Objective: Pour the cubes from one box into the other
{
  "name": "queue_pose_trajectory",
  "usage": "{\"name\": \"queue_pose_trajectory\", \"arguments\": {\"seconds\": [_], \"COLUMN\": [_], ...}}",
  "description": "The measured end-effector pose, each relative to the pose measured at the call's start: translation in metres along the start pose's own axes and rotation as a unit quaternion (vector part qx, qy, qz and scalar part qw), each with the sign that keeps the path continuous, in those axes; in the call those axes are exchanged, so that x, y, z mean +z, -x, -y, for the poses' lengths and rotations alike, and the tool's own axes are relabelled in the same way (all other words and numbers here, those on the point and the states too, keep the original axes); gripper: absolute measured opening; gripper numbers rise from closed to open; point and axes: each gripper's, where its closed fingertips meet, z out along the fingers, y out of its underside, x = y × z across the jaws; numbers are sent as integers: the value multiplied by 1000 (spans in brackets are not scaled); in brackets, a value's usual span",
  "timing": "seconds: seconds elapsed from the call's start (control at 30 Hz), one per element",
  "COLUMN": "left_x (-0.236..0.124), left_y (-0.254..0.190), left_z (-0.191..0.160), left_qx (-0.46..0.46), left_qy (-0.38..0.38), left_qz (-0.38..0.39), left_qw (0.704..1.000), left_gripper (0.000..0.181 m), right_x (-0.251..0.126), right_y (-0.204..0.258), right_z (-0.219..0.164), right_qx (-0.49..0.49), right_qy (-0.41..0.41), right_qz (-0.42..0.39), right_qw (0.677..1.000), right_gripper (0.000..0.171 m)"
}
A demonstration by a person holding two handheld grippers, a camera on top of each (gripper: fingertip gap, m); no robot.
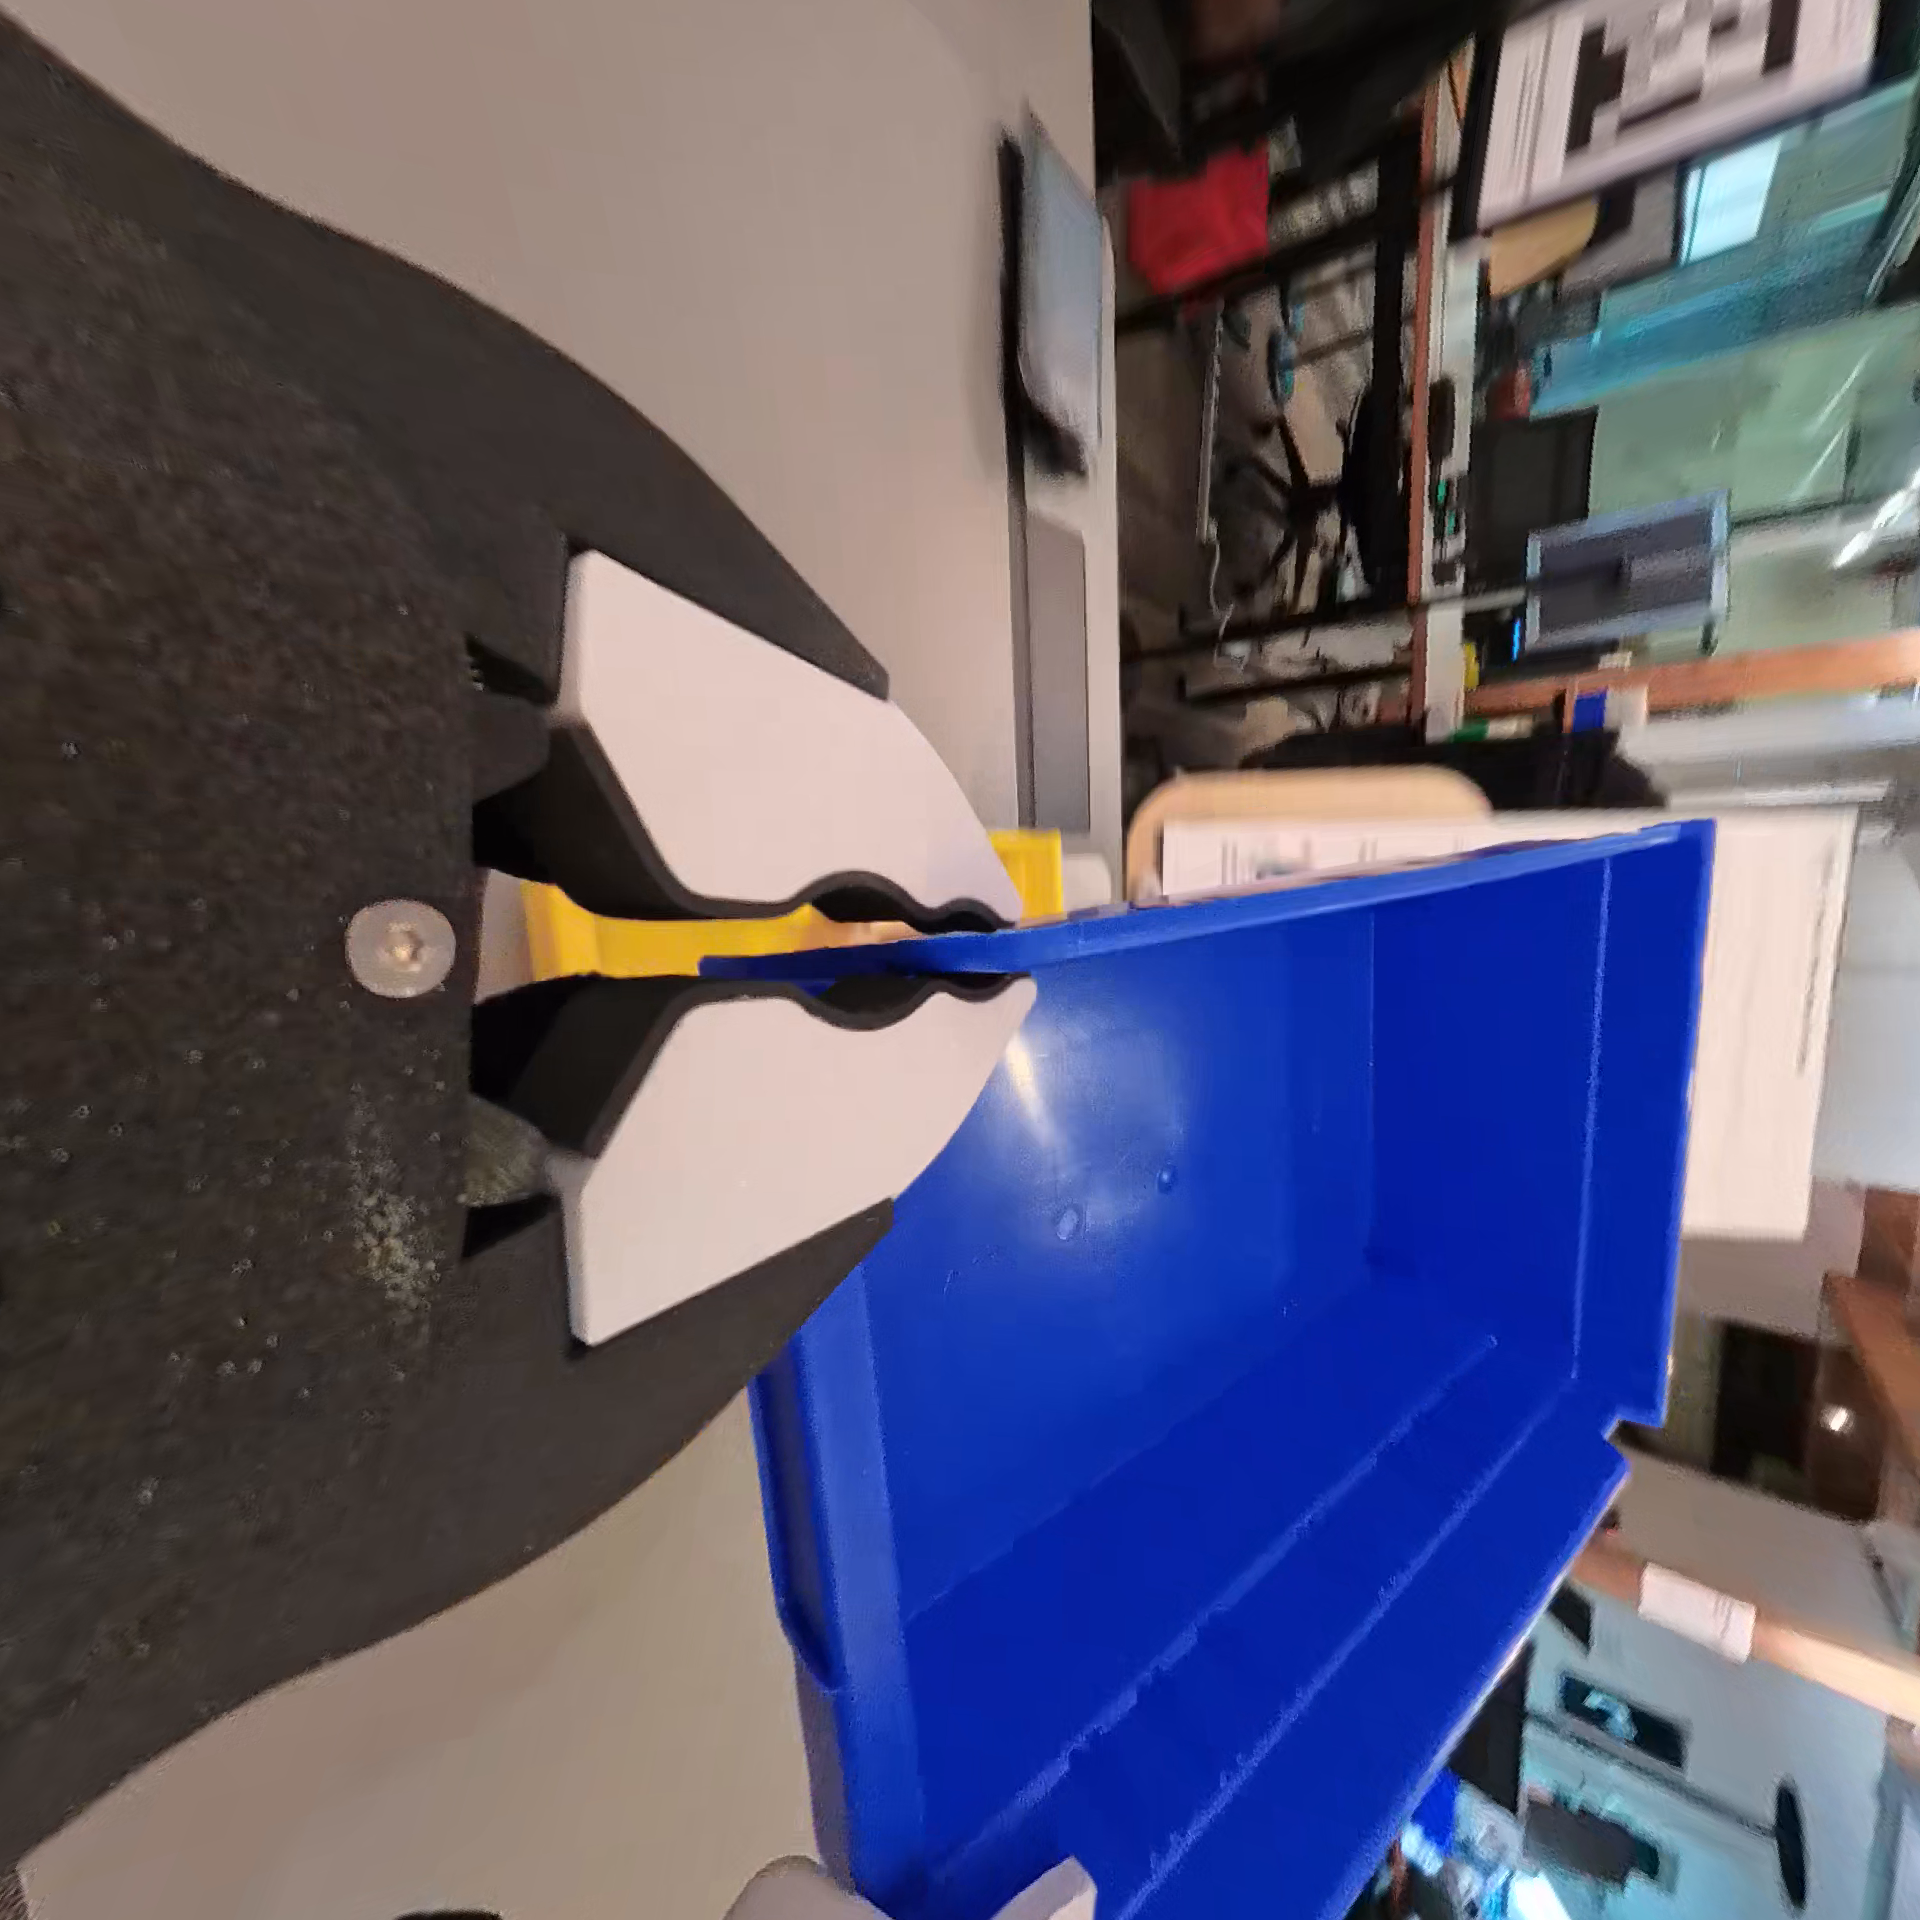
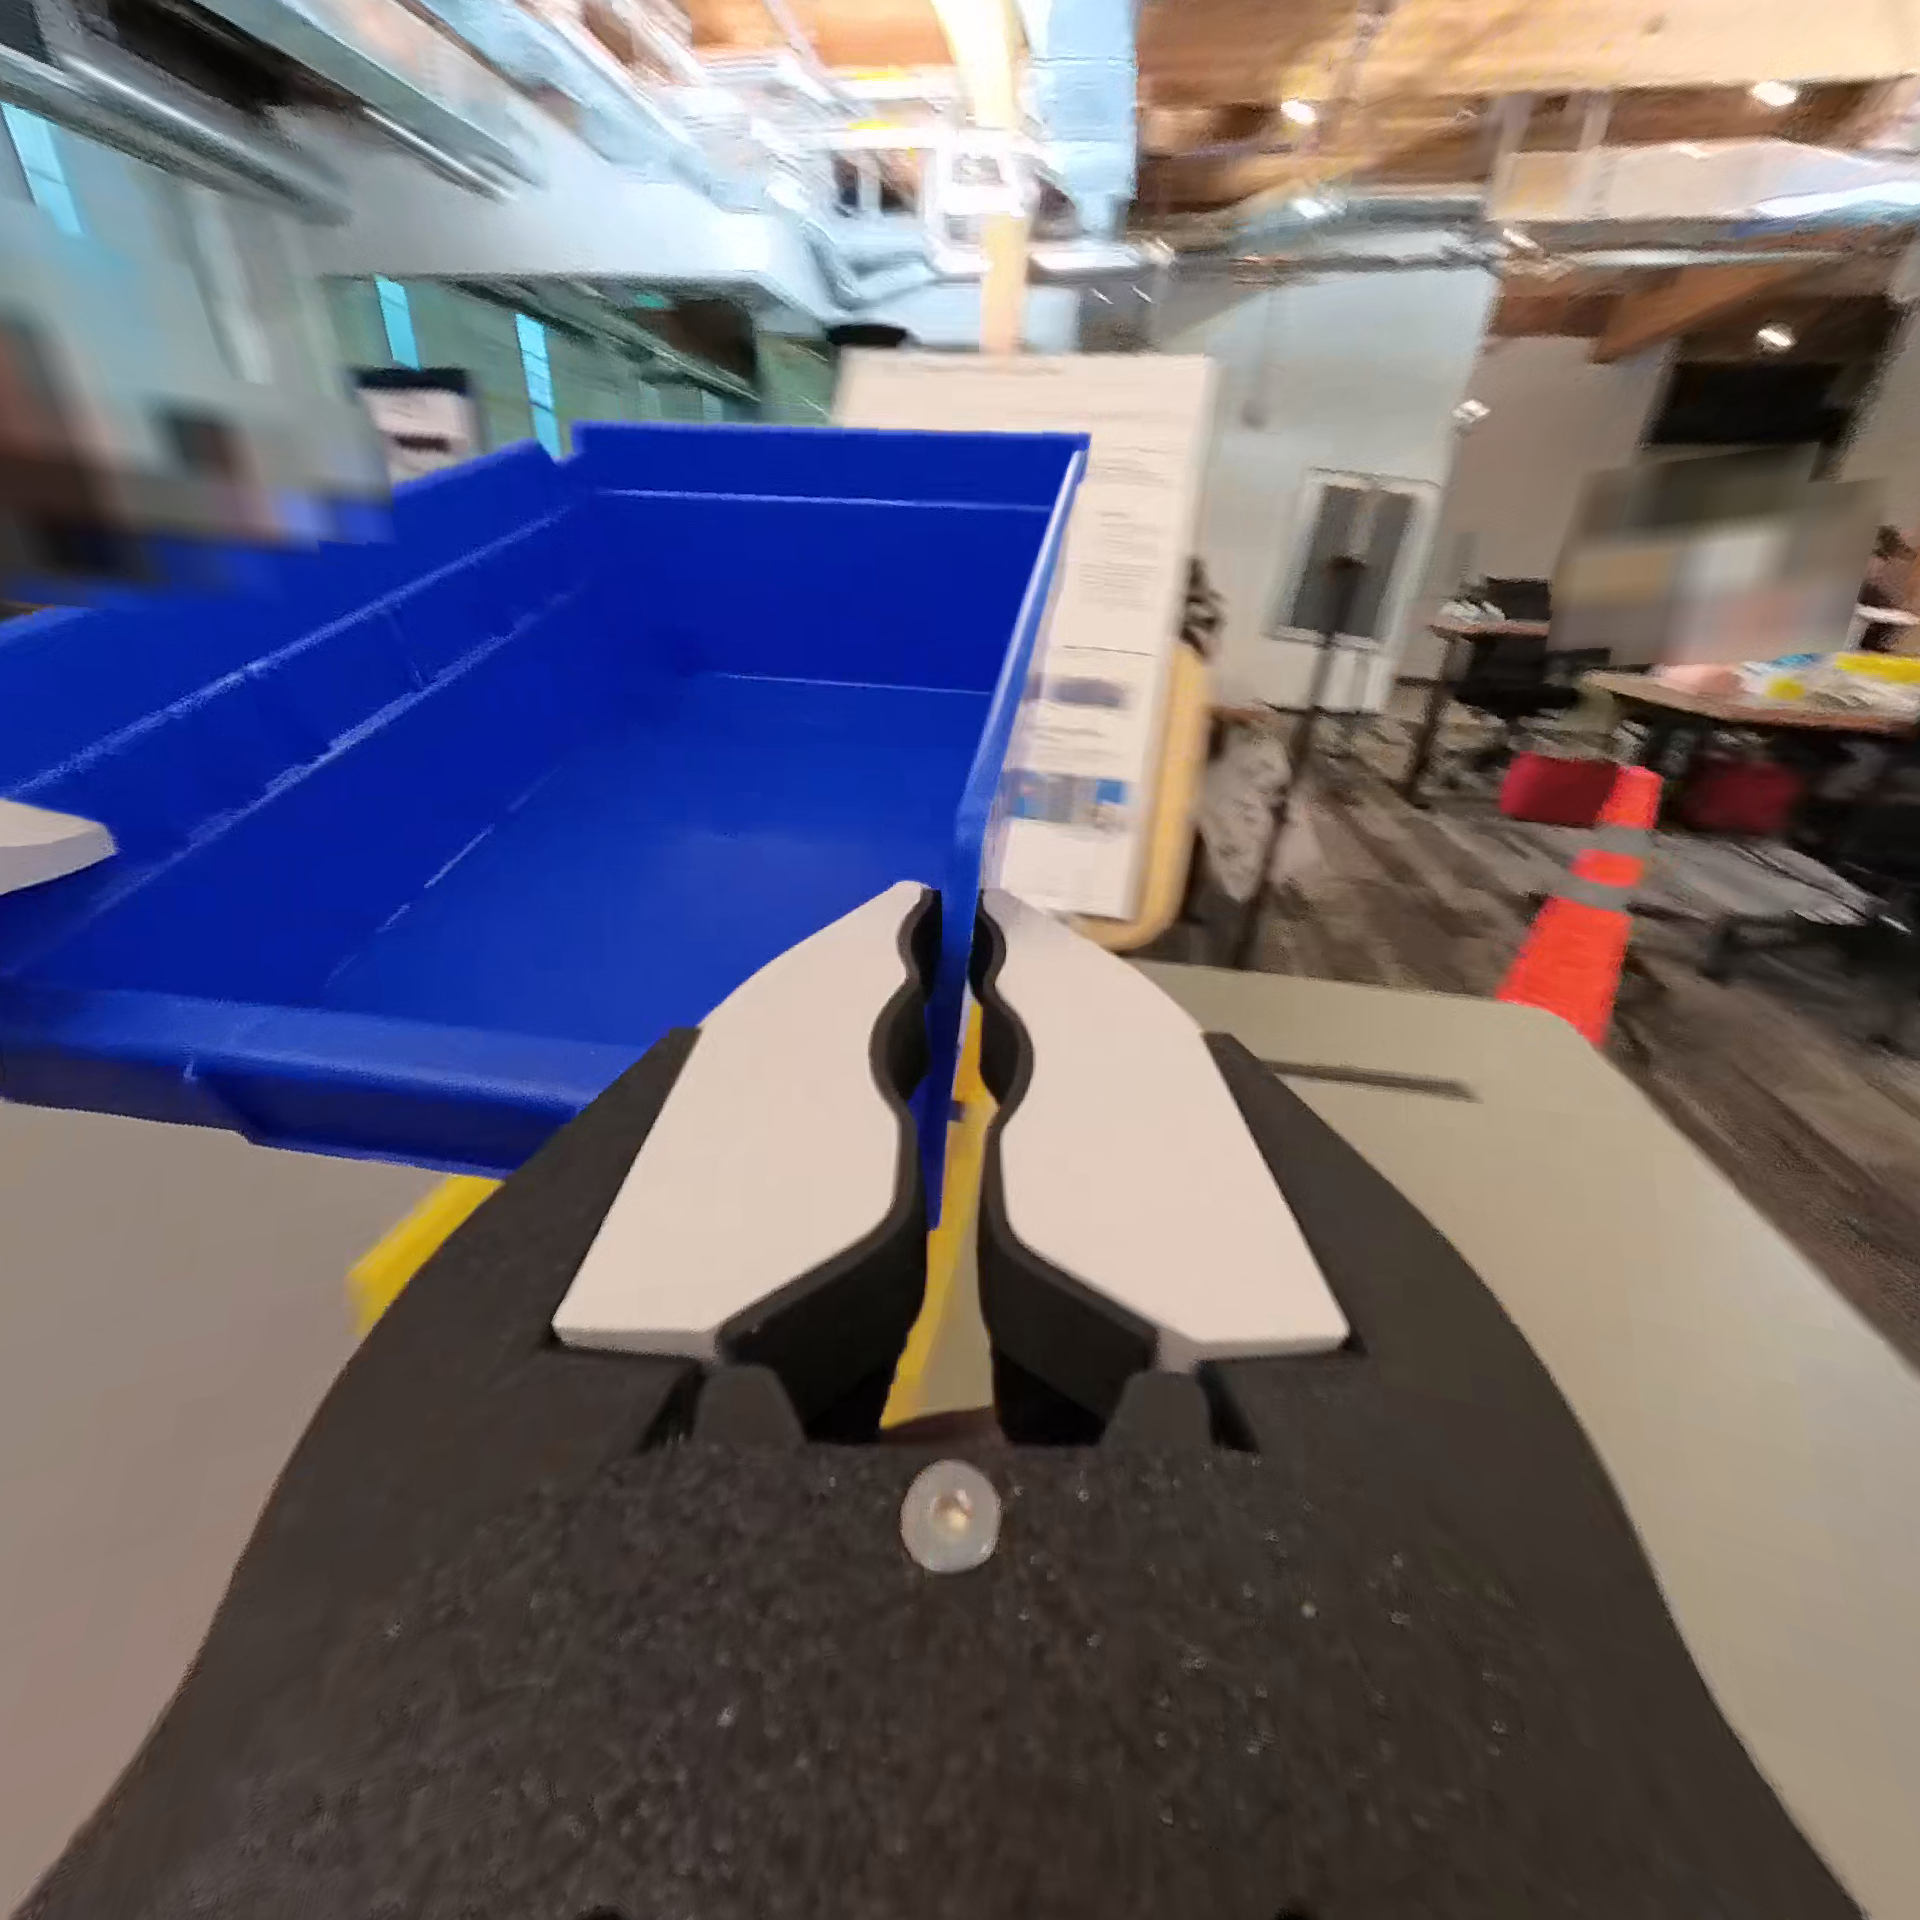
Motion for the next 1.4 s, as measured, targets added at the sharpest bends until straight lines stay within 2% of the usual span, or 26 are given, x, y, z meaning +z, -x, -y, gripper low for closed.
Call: {"name": "queue_pose_trajectory", "arguments": {"seconds": [0.07, 0.17, 0.27, 0.37, 0.5, 0.67, 0.8, 1.03, 1.07, 1.1, 1.17, 1.23, 1.27, 1.33, 1.4], "left_x": [37, 84, 106, 119, 145, 161, 160, 145, 141, 135, 117, 96, 87, 74, 66], "left_y": [-62, -156, -234, -280, -301, -299, -297, -311, -307, -302, -276, -229, -201, -132, -58], "left_z": [-10, -45, -89, -131, -177, -197, -225, -224, -218, -205, -161, -121, -110, -106, -124], "left_qx": [-4, -5, 12, 29, 38, 42, 15, 12, 12, 7, -3, -3, -3, -3, 3], "left_qy": [18, 57, 82, 104, 148, 157, 196, 222, 223, 212, 151, 104, 99, 115, 139], "left_qz": [-28, -70, -88, -94, -85, -65, -86, -164, -170, -183, -208, -210, -208, -183, -135], "left_qw": [999, 996, 993, 990, 985, 985, 977, 961, 960, 960, 966, 972, 973, 976, 981], "left_gripper": [4, 5, 6, 6, 6, 5, 7, 14, 22, 28, 30, 32, 39, 55, 62], "right_x": [3, 1, -13, -27, -27, -9, -9, -7, -9, -12, -25, -32, -32, -24, -8], "right_y": [-69, -170, -249, -295, -319, -325, -324, -337, -336, -336, -339, -324, -309, -264, -202], "right_z": [-13, -46, -97, -150, -210, -223, -248, -248, -245, -237, -210, -175, -158, -134, -124], "right_qx": [-9, 22, 73, 104, 127, 132, 109, 132, 140, 139, 108, 60, 42, 17, 4], "right_qy": [38, 92, 145, 184, 220, 217, 274, 274, 276, 272, 251, 214, 196, 175, 168], "right_qz": [-39, -85, -119, -129, -139, -141, -138, -156, -146, -143, -158, -143, -129, -82, -26], "right_qw": [998, 992, 979, 969, 957, 957, 946, 940, 940, 941, 949, 964, 971, 981, 985], "right_gripper": [4, 3, 2, 2, 2, 2, 3, 8, 13, 25, 32, 42, 42, 42, 43]}}
